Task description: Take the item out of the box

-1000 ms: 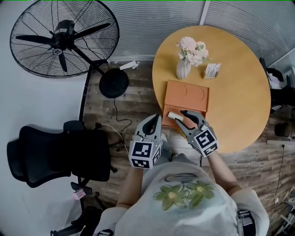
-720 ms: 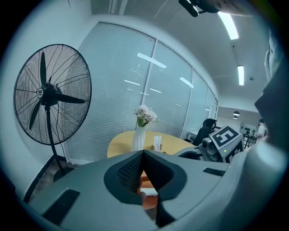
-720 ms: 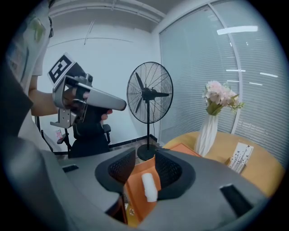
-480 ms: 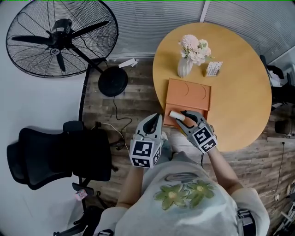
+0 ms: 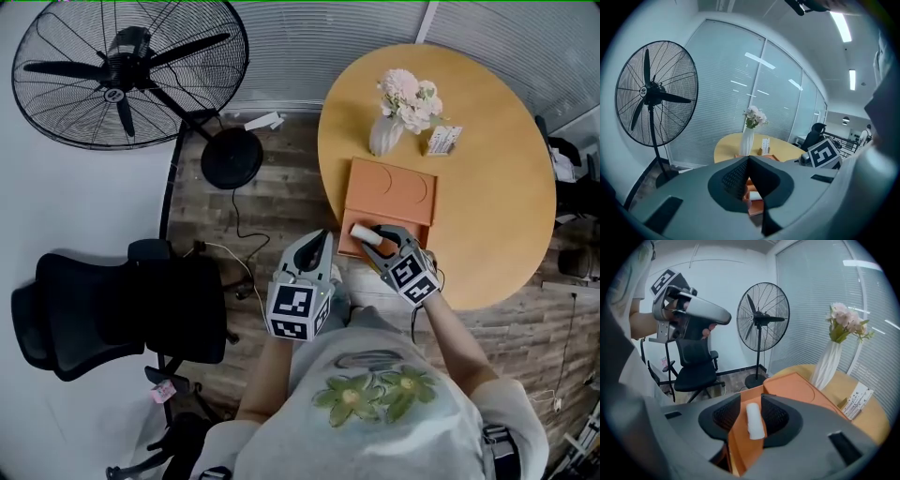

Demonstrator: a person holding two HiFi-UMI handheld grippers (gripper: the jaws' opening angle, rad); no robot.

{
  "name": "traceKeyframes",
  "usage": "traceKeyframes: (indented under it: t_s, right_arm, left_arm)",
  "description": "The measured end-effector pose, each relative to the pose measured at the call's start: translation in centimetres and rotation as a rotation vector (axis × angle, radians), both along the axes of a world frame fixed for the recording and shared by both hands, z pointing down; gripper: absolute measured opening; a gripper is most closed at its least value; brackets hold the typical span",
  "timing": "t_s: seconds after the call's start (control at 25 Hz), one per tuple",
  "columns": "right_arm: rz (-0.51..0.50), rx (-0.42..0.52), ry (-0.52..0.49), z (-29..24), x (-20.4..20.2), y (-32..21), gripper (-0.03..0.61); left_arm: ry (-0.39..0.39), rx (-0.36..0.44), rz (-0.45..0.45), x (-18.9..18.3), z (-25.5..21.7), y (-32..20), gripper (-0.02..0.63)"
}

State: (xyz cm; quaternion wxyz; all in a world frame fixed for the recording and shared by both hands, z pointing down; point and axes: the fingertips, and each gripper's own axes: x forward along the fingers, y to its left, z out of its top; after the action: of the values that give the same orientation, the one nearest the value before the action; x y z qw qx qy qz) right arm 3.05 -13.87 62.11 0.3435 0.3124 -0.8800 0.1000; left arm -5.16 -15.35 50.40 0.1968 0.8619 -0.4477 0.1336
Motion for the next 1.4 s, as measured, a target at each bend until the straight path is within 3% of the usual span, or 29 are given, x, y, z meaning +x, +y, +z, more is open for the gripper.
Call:
traceKeyframes:
  t_s: [1.4]
  right_arm:
    - [-0.086,-0.147,0.245,8.7,0.3,-1.5,0.144]
  left_arm:
    - [-0.021,-0.049,-0.036,-1.2,1.7,0.6,0.002]
